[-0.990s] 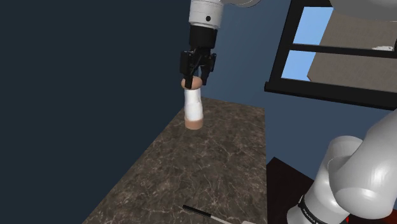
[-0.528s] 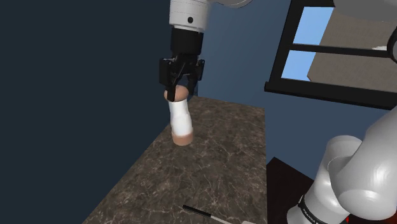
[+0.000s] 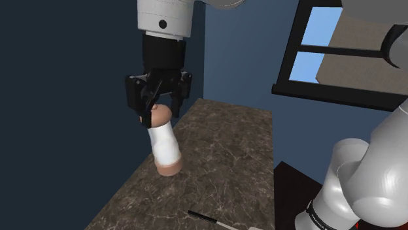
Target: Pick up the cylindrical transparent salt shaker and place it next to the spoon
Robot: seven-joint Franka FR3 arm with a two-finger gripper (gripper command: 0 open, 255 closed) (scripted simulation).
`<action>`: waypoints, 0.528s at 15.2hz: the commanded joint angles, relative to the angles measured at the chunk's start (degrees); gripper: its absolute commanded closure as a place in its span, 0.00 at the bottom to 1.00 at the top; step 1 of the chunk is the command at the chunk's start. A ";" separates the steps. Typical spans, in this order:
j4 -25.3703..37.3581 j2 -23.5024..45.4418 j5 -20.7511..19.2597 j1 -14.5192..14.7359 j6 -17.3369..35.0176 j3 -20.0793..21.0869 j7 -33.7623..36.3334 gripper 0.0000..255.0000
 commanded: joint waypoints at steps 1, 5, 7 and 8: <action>2.13 1.85 -0.63 1.14 0.16 2.01 3.35 1.00; 6.92 6.43 -2.77 3.62 0.45 5.76 9.71 1.00; 9.87 9.20 -4.31 5.09 0.38 7.55 12.99 1.00; 11.50 10.72 -5.20 5.89 0.28 8.42 14.65 1.00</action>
